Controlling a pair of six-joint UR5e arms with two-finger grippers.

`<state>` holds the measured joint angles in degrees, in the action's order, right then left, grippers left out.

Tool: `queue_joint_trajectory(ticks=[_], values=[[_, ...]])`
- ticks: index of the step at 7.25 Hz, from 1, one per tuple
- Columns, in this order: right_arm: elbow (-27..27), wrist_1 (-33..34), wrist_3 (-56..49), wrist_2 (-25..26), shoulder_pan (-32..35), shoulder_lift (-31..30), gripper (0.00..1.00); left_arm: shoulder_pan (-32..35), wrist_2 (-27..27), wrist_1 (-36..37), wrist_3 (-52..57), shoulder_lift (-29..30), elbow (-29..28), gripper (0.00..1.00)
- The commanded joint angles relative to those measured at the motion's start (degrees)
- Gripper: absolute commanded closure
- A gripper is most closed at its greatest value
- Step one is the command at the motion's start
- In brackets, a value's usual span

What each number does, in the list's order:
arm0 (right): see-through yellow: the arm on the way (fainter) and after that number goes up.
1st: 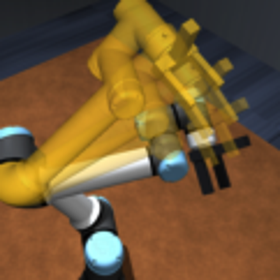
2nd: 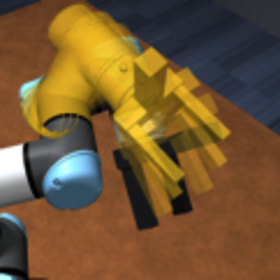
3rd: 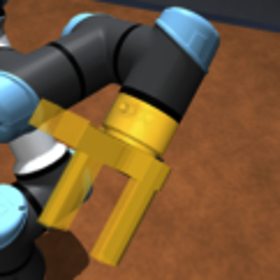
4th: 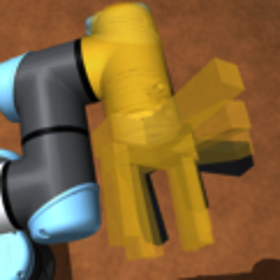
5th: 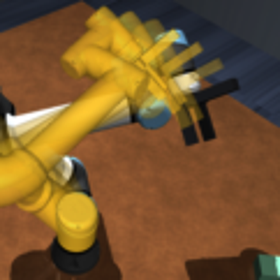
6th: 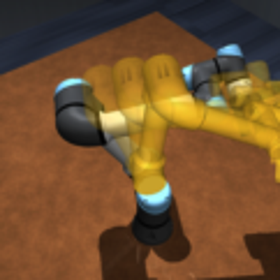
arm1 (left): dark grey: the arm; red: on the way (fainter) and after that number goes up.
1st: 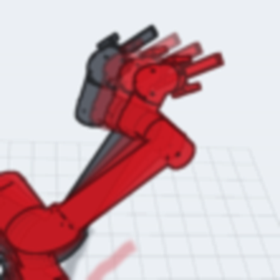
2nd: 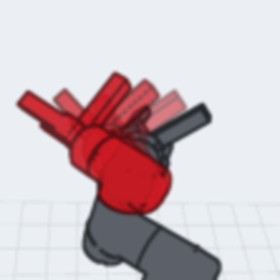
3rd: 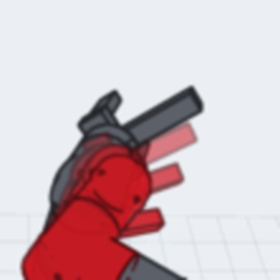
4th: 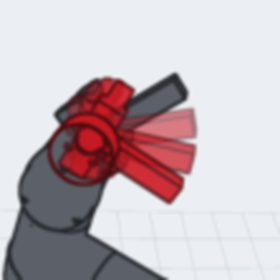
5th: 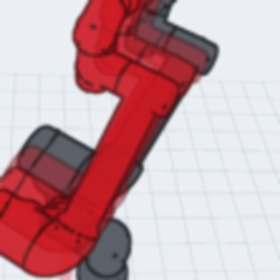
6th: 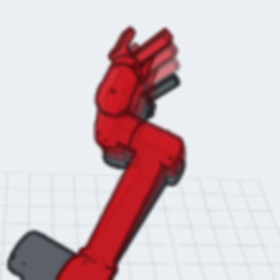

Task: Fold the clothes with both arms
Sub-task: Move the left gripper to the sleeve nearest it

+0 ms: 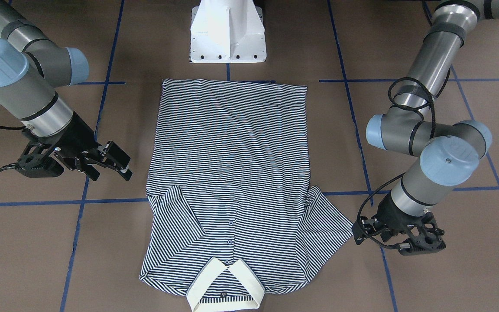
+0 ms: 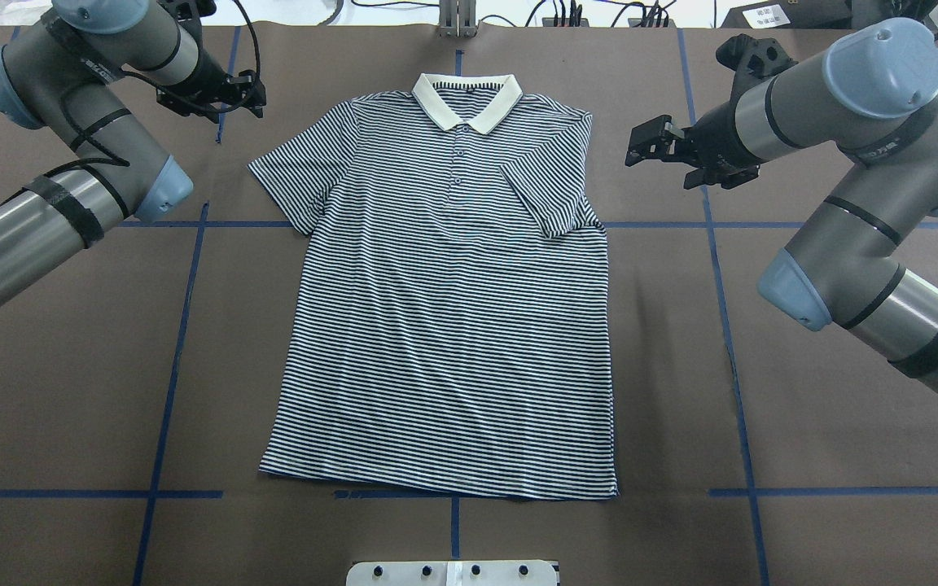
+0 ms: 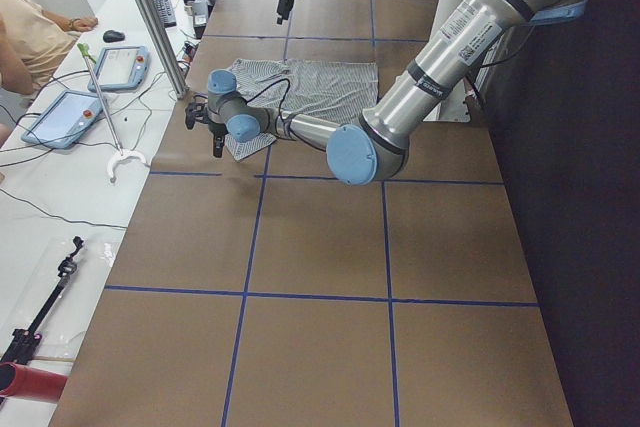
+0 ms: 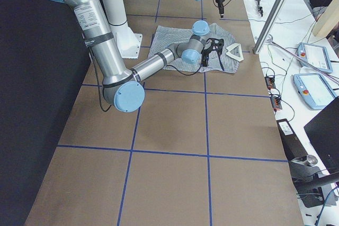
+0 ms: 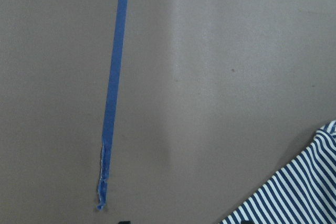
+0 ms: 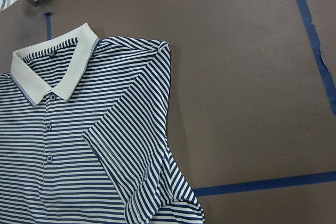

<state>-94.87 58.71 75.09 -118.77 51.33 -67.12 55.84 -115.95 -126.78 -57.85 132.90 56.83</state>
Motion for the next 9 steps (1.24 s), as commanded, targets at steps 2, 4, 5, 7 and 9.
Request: queue_joint_trajectory(ticks=[2,4,5,7,9], values=[[-0.2,0.0,0.1,0.4,0.0,0.0,0.0,-3.4,3.8,0.3,-3.1,0.5,-1.3,0.29],[-0.3,0.0,0.1,0.4,0.0,0.0,0.0,-3.9,3.8,0.7,-3.7,0.2,-0.8,0.3],[-0.5,0.0,0.4,0.5,0.0,0.1,0.0,-3.9,3.6,1.2,-3.5,-0.8,0.1,0.34],[-0.5,0.0,0.6,0.6,0.0,0.1,0.0,-3.9,3.6,1.3,-3.3,-1.6,0.7,0.36],[-0.4,0.0,0.6,0.6,0.0,0.0,0.0,-4.3,3.4,1.3,-3.3,-1.8,1.4,0.42]])
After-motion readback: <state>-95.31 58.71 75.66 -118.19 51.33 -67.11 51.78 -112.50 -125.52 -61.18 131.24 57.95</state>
